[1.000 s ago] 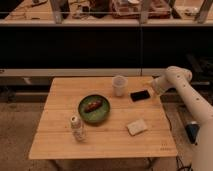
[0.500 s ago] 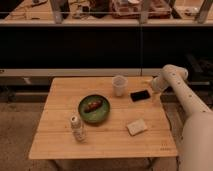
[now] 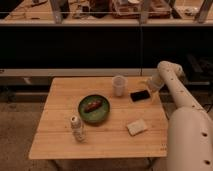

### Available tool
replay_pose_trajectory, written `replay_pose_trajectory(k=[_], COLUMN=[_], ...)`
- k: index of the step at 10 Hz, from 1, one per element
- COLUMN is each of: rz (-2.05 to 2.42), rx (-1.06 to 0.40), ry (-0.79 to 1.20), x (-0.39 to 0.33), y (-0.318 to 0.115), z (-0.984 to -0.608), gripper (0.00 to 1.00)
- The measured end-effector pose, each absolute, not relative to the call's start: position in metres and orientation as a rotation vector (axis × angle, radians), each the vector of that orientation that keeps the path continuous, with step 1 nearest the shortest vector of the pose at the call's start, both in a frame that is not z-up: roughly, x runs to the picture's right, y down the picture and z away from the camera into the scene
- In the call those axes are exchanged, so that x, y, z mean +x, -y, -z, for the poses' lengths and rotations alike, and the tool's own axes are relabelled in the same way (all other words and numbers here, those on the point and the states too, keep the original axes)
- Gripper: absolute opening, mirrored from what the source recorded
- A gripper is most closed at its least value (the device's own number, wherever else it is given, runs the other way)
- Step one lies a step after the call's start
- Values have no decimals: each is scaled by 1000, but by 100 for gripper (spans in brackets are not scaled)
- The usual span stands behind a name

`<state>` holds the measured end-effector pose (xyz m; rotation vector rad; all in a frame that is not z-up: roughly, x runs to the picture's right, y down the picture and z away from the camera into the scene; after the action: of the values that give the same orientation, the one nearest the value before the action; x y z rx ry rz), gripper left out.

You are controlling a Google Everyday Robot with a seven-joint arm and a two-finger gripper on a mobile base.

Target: Place the eraser on the white sponge

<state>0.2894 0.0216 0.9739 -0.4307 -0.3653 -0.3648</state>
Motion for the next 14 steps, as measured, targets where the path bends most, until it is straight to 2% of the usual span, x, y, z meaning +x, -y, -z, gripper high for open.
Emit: replay_pose_trajectory(k=[1,2,5,9,10,14], rz=[367,371,374,373,375,426], rx=[-444,-456,-483,-509,-514,-521], ry=[366,366,372,385,393,414], x=[290,290,289,290,290,302], y=[-24,-26,-29,-35,-36,-31], z=[-978,-982,-991,-995,-993,-960], gripper=[80,75,43,6,1,0])
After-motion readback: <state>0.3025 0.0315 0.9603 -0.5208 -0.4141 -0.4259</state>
